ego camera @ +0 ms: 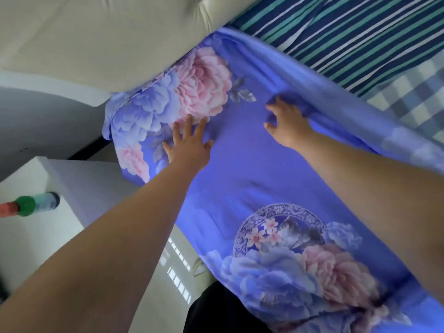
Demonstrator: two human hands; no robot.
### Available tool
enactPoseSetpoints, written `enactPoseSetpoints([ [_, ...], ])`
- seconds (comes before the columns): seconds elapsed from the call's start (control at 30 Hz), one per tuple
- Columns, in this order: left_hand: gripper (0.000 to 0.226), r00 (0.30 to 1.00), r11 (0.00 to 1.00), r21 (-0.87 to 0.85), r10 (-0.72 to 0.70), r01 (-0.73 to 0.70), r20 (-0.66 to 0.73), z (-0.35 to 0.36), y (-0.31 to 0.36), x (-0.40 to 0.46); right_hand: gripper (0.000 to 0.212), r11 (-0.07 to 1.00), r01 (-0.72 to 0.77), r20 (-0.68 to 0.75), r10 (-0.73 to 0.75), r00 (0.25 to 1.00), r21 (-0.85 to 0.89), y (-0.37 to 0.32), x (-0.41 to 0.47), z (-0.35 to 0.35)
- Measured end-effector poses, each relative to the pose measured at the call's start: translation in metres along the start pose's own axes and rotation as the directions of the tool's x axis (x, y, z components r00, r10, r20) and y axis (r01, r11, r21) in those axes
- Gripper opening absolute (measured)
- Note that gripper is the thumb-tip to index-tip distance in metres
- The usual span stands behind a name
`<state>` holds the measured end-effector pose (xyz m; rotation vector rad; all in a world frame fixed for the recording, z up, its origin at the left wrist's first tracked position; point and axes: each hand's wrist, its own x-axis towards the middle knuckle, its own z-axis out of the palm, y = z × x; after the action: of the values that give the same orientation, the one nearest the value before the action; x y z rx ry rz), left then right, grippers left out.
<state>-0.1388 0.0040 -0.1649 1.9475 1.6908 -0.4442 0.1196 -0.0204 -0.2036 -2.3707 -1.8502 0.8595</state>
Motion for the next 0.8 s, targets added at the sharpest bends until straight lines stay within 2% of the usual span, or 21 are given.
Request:
enactPoseSetpoints([
  [0.1, 0.078, 0.997, 0.999, 0.029, -0.034, 0.032, 0.064, -0.013, 0.019, 0.027, 0.047, 0.998, -0.049, -0.11, 0.052, 0.993, 0.031, 0.02, 0.031, -0.038],
  [0.2, 0.094, 0.988, 0.995, 0.074, -0.077, 0.067, 0.135, -0.01, 0.025, 0.053, 0.042, 0.984, -0.164, -0.247, 0.176, 0.953, 0.068, 0.032, 0.044, -0.064],
  [0.33, 0.106, 0.978, 0.985, 0.165, -0.071, 0.039, 0.195, -0.001, 0.019, 0.079, 0.077, 0.925, -0.376, -0.155, 0.38, 0.912, 0.059, 0.047, 0.043, -0.073],
  [0.4, 0.107, 0.971, 0.981, 0.191, -0.082, 0.039, 0.225, 0.0, 0.017, 0.084, 0.084, 0.854, -0.509, -0.087, 0.518, 0.851, 0.11, 0.064, 0.034, -0.076],
  [0.47, 0.108, 0.969, 0.98, 0.2, -0.061, 0.012, 0.24, 0.001, 0.015, 0.086, 0.078, 0.753, -0.628, -0.051, 0.647, 0.761, 0.196, 0.087, 0.023, -0.078],
  [0.53, 0.109, 0.968, 0.974, 0.225, -0.043, -0.014, 0.246, 0.002, 0.014, 0.09, 0.071, 0.579, -0.73, 0.002, 0.783, 0.622, 0.364, 0.114, 0.018, -0.078],
  [0.6, 0.109, 0.958, 0.964, 0.266, -0.076, -0.001, 0.276, -0.002, 0.017, 0.092, 0.056, 0.365, -0.778, 0.122, 0.865, 0.486, 0.511, 0.135, 0.014, -0.078],
  [0.67, 0.11, 0.947, 0.938, 0.345, -0.105, -0.007, 0.304, -0.008, 0.026, 0.092, 0.028, 0.314, -0.818, 0.217, 0.861, 0.459, 0.482, 0.149, 0.002, -0.076],
  [0.73, 0.114, 0.936, 0.913, 0.408, -0.121, -0.026, 0.33, -0.013, 0.035, 0.092, 0.014, 0.396, -0.804, 0.248, 0.808, 0.535, 0.444, 0.153, -0.019, -0.077],
  [0.8, 0.12, 0.912, 0.876, 0.482, -0.178, -0.025, 0.37, -0.013, 0.034, 0.103, 0.025, 0.465, -0.816, 0.269, 0.783, 0.561, 0.344, 0.153, -0.04, -0.082],
])
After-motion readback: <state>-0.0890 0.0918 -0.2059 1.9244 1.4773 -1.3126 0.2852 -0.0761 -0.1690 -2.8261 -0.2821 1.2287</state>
